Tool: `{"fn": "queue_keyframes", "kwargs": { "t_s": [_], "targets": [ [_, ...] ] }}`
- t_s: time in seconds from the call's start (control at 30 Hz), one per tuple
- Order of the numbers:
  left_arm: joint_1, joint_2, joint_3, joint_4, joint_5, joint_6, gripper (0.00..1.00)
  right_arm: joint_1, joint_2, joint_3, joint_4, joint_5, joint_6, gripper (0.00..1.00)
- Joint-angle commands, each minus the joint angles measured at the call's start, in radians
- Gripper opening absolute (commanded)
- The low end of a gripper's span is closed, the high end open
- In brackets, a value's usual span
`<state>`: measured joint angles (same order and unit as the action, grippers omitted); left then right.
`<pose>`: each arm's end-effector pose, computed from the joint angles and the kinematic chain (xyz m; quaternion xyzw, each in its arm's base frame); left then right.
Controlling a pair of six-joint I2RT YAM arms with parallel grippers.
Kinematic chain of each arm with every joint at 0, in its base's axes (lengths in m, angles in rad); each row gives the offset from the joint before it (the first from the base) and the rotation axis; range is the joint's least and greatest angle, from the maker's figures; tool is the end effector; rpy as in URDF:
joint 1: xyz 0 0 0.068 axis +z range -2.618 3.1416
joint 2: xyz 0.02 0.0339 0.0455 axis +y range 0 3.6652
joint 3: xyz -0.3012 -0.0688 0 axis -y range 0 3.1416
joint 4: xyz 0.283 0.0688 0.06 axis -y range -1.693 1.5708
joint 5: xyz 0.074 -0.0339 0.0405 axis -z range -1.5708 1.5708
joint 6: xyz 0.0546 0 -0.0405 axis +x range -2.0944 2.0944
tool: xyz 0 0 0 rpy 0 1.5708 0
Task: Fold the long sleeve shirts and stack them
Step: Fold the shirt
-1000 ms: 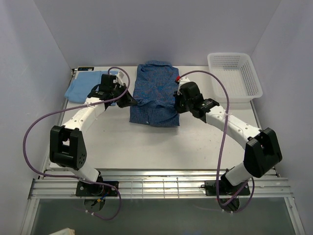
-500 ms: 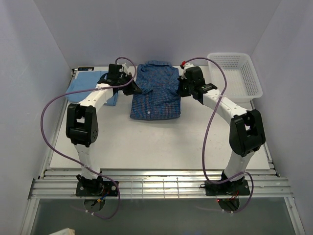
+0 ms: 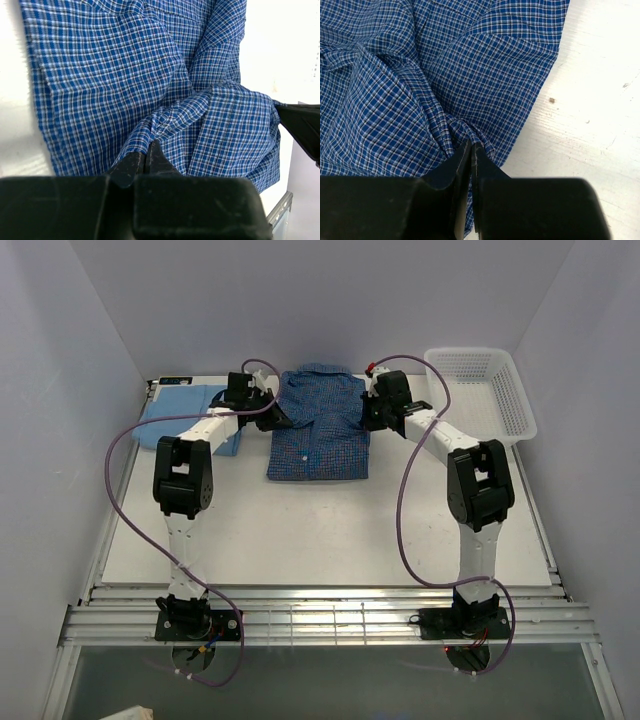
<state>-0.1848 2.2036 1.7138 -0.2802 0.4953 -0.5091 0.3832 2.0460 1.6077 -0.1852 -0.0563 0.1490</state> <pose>0.5493 -0.1291 0.1912 -0.0498 0.8965 -0.3408 0.2786 0.5033 0.2062 0.2405 -0.1167 0.8820 0.1441 0.4333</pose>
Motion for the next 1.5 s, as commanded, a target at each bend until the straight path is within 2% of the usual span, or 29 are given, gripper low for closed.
{"fn": "queue_keyframes", "kwargs": {
  "t_s": [0.0,0.17,0.27,0.3,0.33,0.37,0.43,0.47,0.5,0.53,0.67,0.7,0.73,0.8,0.93,0.97,1.07,1.17,1.3,1.47],
  "targets": [
    [0.007,0.022,0.058,0.038,0.072,0.009,0.0,-0.017,0.031,0.063,0.039,-0.005,-0.014,0.08],
    [0.005,0.039,0.058,0.038,0.077,-0.003,0.0,-0.033,0.092,0.112,0.027,-0.054,-0.037,0.08],
    [0.007,0.025,0.056,0.035,0.072,-0.002,0.09,-0.04,0.118,0.159,-0.019,-0.068,-0.04,0.11],
    [0.005,0.018,0.053,0.035,0.069,-0.002,0.14,-0.04,0.117,0.161,-0.025,-0.068,-0.04,0.16],
    [0.007,0.013,0.053,0.03,0.066,0.0,0.33,-0.038,0.114,0.161,-0.031,-0.068,-0.039,0.2],
    [0.007,0.007,0.053,0.027,0.065,0.001,0.45,-0.038,0.106,0.158,-0.036,-0.073,-0.039,0.26],
    [0.007,-0.011,0.058,0.007,0.08,0.017,0.62,-0.04,0.08,0.149,-0.049,-0.08,-0.037,0.38],
    [0.007,-0.016,0.061,-0.003,0.087,0.021,0.79,-0.04,0.071,0.147,-0.056,-0.091,-0.037,0.42],
    [0.007,-0.036,0.064,-0.02,0.104,0.024,0.8,-0.04,0.047,0.15,-0.074,-0.099,-0.037,0.53],
    [0.007,-0.048,0.058,-0.025,0.111,0.027,0.81,-0.04,0.033,0.149,-0.08,-0.106,-0.039,0.59],
    [0.002,-0.131,0.014,-0.024,0.143,0.017,0.98,-0.04,-0.079,0.133,-0.102,-0.192,-0.039,0.71],
    [0.001,-0.151,0.0,-0.025,0.141,0.015,0.98,-0.04,-0.104,0.118,-0.102,-0.218,-0.034,0.8],
    [-0.004,-0.191,-0.019,-0.025,0.129,0.008,0.98,-0.037,-0.127,0.071,-0.082,-0.249,-0.028,0.94],
    [-0.013,-0.228,-0.068,-0.02,0.111,-0.005,0.98,-0.03,-0.202,-0.003,-0.03,-0.357,0.009,0.9],
    [-0.056,-0.307,-0.193,0.061,0.136,-0.049,0.98,-0.014,-0.254,-0.193,0.143,-0.618,0.131,0.9],
    [-0.062,-0.312,-0.244,0.093,0.146,-0.072,0.98,-0.01,-0.254,-0.221,0.224,-0.644,0.188,0.9],
    [-0.068,-0.318,-0.305,0.116,0.149,-0.095,0.98,0.009,-0.227,-0.294,0.302,-0.706,0.242,0.9],
    [-0.068,-0.317,-0.379,0.136,0.182,-0.092,0.98,0.013,-0.17,-0.324,0.316,-0.668,0.251,0.9],
    [-0.067,-0.295,-0.468,0.133,0.19,-0.091,0.98,-0.006,-0.087,-0.318,0.238,-0.556,0.204,0.9],
    [-0.062,-0.294,-0.586,0.131,0.137,-0.101,0.98,-0.012,-0.027,-0.379,0.202,-0.511,0.153,0.9]
  ]
}}
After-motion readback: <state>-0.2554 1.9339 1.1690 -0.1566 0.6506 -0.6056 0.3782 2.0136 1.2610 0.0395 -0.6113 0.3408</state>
